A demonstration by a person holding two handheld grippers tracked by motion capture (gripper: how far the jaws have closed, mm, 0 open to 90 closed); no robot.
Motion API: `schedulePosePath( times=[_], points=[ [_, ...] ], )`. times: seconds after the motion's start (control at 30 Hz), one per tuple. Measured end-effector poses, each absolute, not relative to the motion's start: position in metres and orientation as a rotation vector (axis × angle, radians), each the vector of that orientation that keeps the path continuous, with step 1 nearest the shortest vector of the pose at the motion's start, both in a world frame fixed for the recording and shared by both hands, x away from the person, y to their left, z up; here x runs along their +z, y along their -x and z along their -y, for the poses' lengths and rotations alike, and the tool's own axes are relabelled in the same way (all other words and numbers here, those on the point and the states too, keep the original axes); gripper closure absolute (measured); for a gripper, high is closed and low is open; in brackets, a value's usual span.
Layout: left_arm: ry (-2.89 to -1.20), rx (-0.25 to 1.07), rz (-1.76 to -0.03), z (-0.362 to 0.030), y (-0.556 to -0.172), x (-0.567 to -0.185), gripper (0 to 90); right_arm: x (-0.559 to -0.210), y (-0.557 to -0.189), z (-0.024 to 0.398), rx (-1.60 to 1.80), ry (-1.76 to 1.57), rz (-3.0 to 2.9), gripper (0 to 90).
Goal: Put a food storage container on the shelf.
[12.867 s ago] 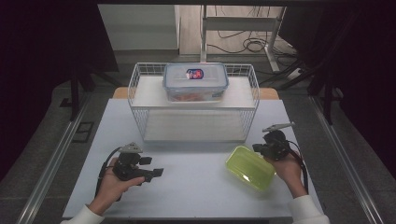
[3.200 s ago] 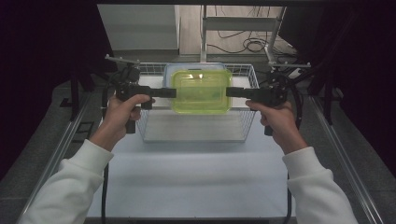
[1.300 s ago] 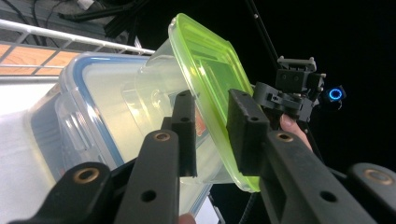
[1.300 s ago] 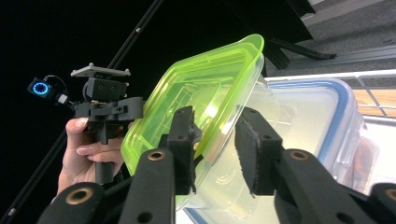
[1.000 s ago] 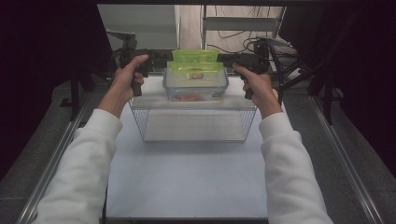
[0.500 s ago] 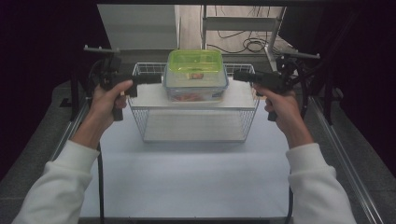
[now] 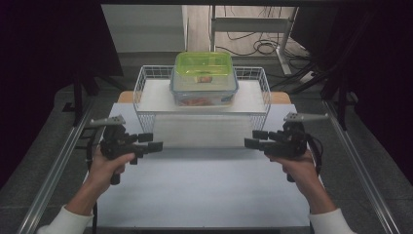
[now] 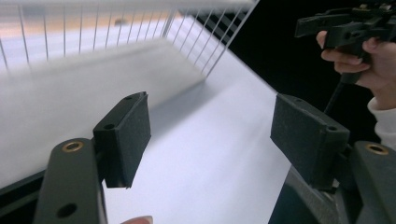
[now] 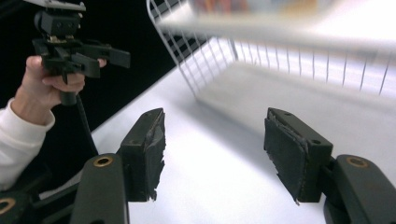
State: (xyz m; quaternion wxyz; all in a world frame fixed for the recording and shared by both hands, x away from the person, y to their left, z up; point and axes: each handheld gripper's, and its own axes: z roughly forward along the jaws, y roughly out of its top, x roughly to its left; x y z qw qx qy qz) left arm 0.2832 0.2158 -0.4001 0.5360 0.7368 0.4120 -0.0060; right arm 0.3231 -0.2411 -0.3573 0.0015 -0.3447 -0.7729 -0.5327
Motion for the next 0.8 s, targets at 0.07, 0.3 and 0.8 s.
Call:
schedulePosePath(
  times=[0.07,0.3,0.8],
  points=[
    [-1.779,-0.027,-0.993,-0.213,-0.277,-0.416,28.2,-0.374,-0.317,0.243,-1.636,1.090,2.443,38.4],
    [-1.838,-0.055,-1.024,-0.201,-0.271,-0.450,28.2,-0.423,-0.312,0.247,-1.462,1.130,2.499,37.4],
    [-1.875,0.019,-1.041,-0.199,-0.271,-0.461,27.0,-0.435,-0.311,0.247,-1.473,1.128,2.517,32.2]
  ],
)
